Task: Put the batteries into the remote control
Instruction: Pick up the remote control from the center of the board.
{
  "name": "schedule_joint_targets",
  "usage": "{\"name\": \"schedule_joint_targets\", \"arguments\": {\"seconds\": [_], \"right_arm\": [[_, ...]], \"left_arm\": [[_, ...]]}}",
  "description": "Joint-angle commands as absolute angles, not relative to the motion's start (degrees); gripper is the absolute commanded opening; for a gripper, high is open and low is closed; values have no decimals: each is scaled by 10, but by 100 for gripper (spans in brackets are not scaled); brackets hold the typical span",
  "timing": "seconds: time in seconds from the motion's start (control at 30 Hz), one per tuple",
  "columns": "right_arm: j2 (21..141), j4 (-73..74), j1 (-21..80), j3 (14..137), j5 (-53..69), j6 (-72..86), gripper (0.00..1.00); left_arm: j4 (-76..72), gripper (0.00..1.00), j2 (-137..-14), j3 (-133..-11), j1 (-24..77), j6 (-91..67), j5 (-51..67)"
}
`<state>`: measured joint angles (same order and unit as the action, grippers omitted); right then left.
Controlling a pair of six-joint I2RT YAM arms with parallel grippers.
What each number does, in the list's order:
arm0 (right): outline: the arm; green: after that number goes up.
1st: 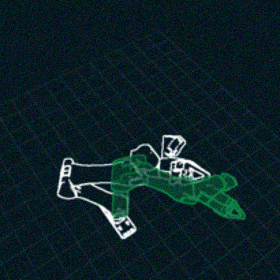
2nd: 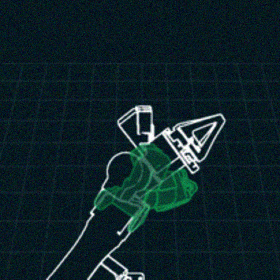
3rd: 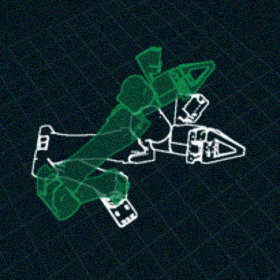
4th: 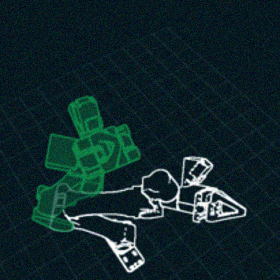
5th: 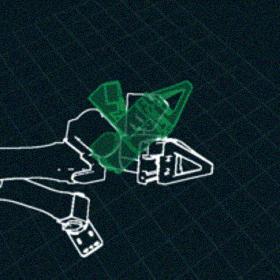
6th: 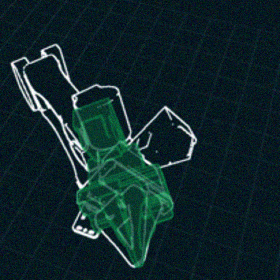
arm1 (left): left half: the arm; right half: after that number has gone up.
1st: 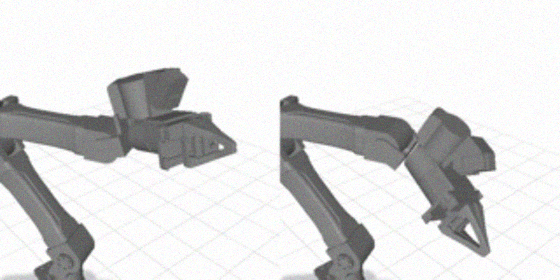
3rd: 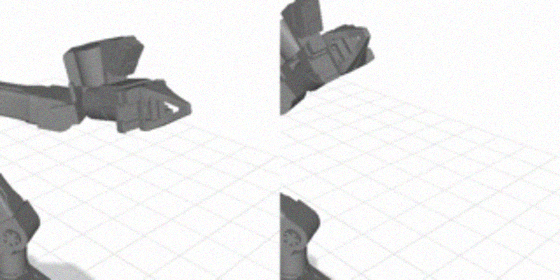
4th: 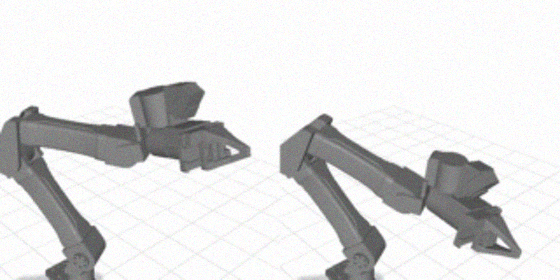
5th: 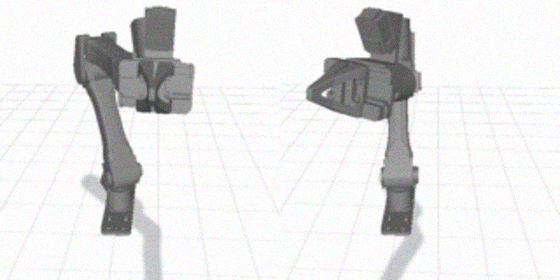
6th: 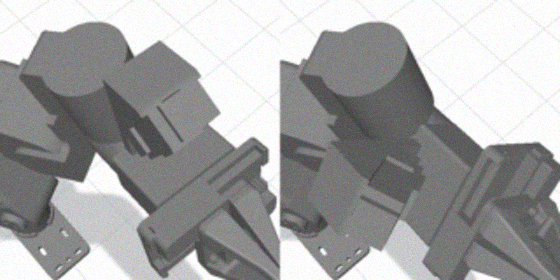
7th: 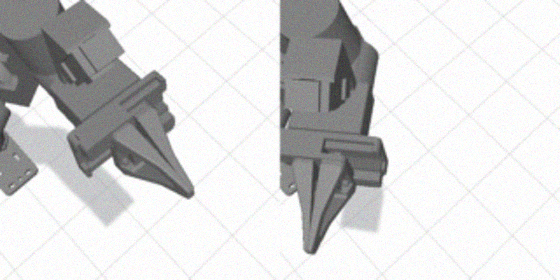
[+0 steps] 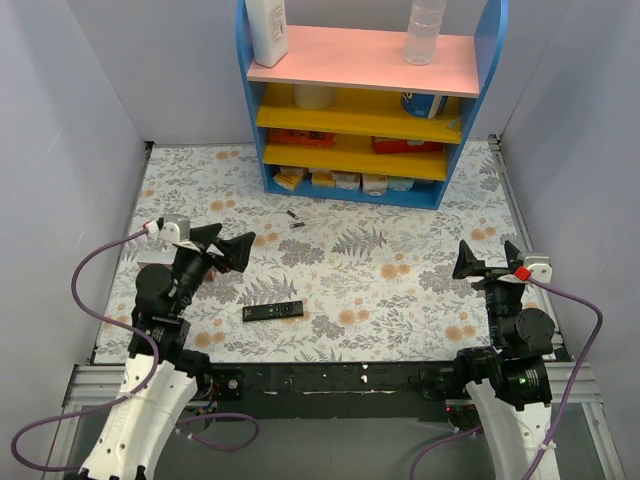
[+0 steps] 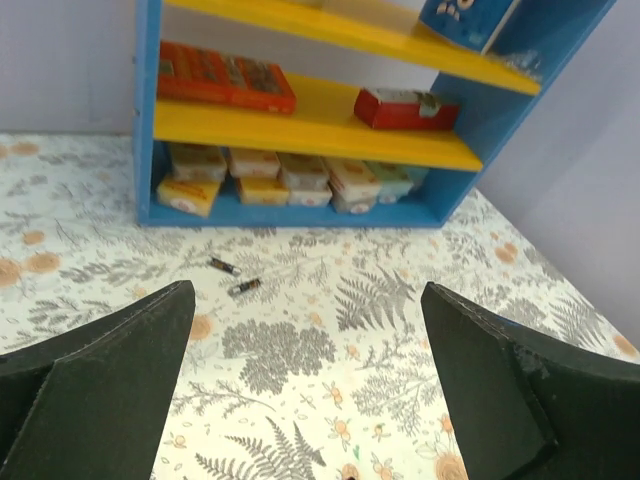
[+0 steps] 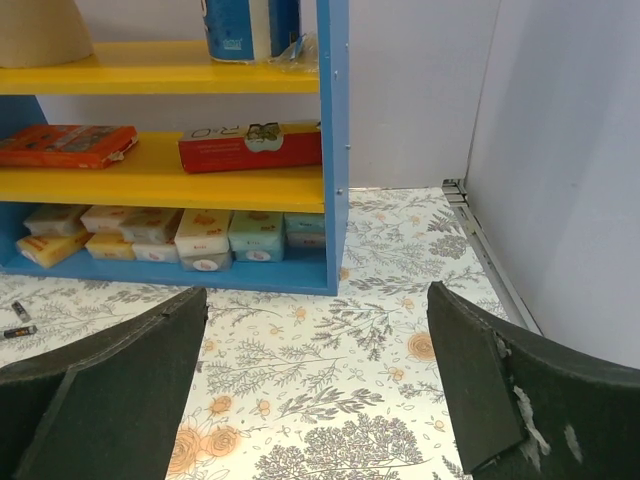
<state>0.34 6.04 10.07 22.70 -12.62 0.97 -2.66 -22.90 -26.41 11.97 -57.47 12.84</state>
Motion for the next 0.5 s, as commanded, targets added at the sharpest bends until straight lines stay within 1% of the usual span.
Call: {"name": "schedule_joint_targets", "arguments": {"seconds": [0.0, 0.07, 0.1, 0.23, 0.33, 0.43, 0.47], "right_arm": [[-113, 47, 99, 250, -119, 2, 98], [-113, 50, 103, 250, -122, 2, 98], [-113, 51, 104, 250, -124, 2, 98], [-113, 56, 112, 251, -131, 2, 98], [-113, 61, 114, 252, -132, 2, 98], [-113, 58, 117, 251, -132, 3, 98], [-113, 57, 120, 250, -132, 3, 98]], "left_arm": [[13, 98, -316, -312, 121, -585, 181], [41, 98, -350, -344, 121, -589, 202], [66, 98, -385, -355, 122, -586, 207], [136, 98, -456, -414, 133, -568, 199], [180, 98, -504, -445, 159, -556, 183], [211, 98, -534, -462, 203, -547, 156], [215, 98, -551, -465, 233, -541, 144]]}}
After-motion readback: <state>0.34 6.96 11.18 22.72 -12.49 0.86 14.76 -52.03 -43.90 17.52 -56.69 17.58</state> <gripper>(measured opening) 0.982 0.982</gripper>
